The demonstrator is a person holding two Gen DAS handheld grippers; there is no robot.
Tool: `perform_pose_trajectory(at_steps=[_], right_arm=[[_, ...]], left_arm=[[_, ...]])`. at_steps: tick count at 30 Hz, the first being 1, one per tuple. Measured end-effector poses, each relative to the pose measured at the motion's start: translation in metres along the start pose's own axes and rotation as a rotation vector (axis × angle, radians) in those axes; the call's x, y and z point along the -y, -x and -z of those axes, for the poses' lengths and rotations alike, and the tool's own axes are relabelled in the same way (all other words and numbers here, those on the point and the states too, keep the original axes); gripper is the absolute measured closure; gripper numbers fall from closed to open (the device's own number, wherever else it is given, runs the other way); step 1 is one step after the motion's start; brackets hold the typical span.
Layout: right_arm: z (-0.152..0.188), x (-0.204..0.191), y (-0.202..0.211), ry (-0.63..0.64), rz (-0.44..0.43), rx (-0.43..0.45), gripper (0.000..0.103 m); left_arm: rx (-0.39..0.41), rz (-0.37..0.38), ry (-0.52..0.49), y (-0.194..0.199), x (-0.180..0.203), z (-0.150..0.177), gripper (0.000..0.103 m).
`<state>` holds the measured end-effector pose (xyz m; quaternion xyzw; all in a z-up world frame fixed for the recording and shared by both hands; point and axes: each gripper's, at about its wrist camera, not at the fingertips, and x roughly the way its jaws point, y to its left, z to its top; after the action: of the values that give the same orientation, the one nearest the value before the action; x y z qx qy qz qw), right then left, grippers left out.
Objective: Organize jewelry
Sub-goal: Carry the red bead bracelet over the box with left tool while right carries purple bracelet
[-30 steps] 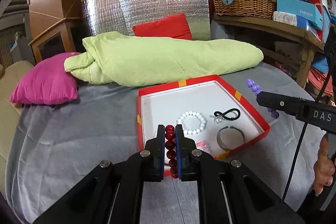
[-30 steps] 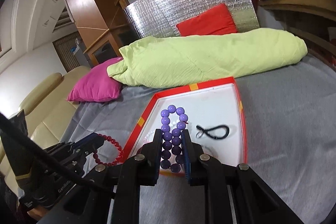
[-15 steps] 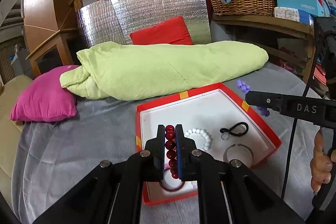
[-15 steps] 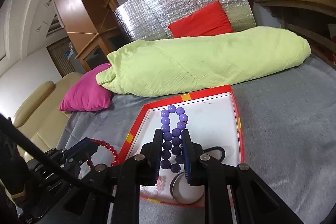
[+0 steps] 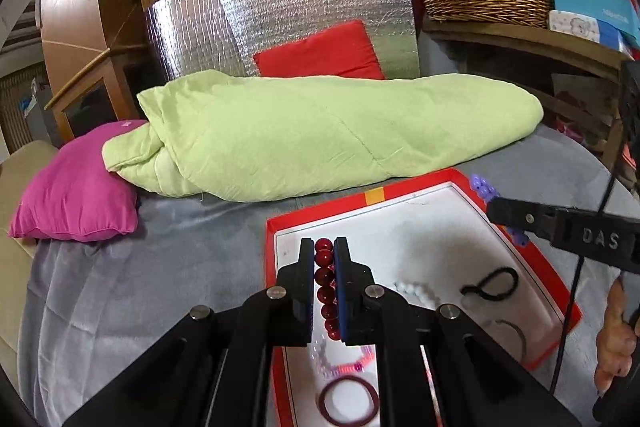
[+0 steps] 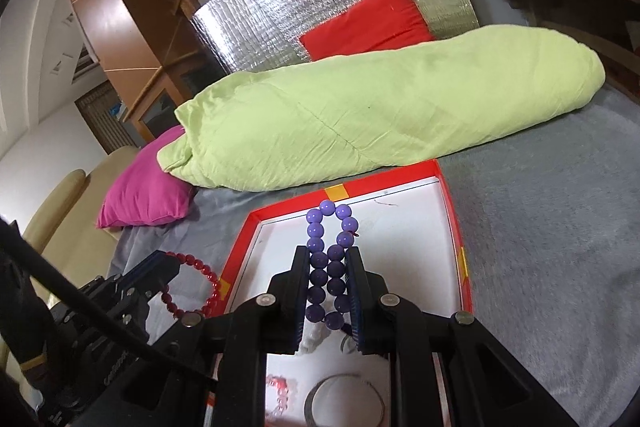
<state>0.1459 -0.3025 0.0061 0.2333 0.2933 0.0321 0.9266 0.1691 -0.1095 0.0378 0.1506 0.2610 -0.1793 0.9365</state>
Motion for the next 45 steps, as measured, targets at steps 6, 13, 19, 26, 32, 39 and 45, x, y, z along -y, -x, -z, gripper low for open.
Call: perform_pose_trajectory(at_steps=[6, 13, 19, 26, 32, 39, 45], right_arm=[[-0.006, 0.008, -0.015, -0.027, 0.005, -0.014, 0.084], [-0.008, 0.011, -0.029, -0.030, 0.008, -0.038, 0.084], [-0.005, 0.009, -0.033, -0.029, 0.004, -0.056, 0.084], [-0.002, 0.007, -0.035, -0.028, 0.008, -0.069, 0.084], [-0.001, 0.006, -0.040, -0.026, 0.012, -0.081, 0.084], [0.002, 0.006, -0.044, -0.023, 0.028, -0.095, 0.084], [0.002, 0.009, -0.045, -0.035, 0.040, -0.100, 0.084]], left_arm=[[-0.043, 0.059, 0.064, -0.033, -0.017, -0.005, 0.093], [-0.108, 0.093, 0.086, -0.065, -0.022, 0.003, 0.093], [-0.131, 0.092, 0.079, -0.075, -0.018, 0.007, 0.093], [-0.134, 0.081, 0.036, -0.075, -0.009, 0.008, 0.093], [-0.140, 0.075, 0.033, -0.075, -0.008, 0.009, 0.093], [-0.144, 0.065, 0.024, -0.078, -0.007, 0.010, 0.093], [-0.149, 0.063, 0.029, -0.080, -0.009, 0.011, 0.093]])
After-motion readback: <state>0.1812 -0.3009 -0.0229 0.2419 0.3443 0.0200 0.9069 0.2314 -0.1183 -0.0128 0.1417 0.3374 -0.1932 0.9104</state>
